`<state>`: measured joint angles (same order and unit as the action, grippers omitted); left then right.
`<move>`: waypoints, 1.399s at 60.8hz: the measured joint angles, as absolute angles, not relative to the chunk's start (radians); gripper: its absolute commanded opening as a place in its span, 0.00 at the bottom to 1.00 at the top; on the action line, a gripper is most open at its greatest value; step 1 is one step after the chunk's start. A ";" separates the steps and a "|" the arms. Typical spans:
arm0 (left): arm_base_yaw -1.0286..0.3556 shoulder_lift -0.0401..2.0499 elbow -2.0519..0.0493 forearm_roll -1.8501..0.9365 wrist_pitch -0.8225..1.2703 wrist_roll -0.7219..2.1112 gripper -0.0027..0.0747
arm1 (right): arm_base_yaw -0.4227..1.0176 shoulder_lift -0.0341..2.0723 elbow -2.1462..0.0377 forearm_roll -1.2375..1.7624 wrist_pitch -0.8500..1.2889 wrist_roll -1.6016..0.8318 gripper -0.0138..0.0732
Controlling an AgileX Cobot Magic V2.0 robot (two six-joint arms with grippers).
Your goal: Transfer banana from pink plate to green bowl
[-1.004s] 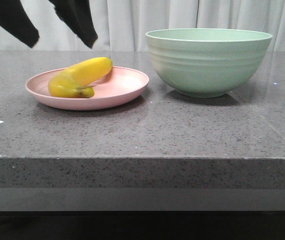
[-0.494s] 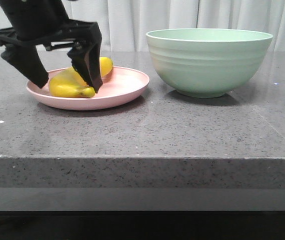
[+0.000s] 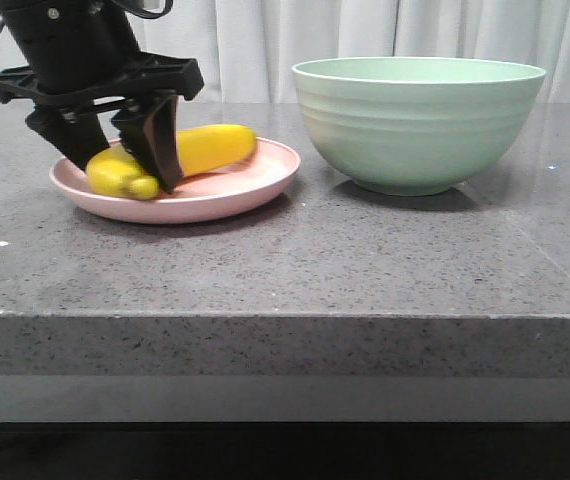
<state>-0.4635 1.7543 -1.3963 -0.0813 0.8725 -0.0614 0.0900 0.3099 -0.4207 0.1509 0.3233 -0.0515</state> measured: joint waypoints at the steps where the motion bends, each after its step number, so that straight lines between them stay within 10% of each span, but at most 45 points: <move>1: -0.463 1.754 -1.396 -0.081 0.873 -0.061 0.31 | 0.090 0.310 -0.421 0.151 0.323 -0.051 0.76; 69: -0.633 1.328 -1.236 -0.262 0.607 0.144 0.19 | 0.103 0.396 -0.487 0.177 0.325 -0.051 0.76; 85: -0.642 1.328 -1.235 -0.264 0.584 0.146 0.19 | 0.181 0.563 -0.614 0.294 0.327 -0.051 0.91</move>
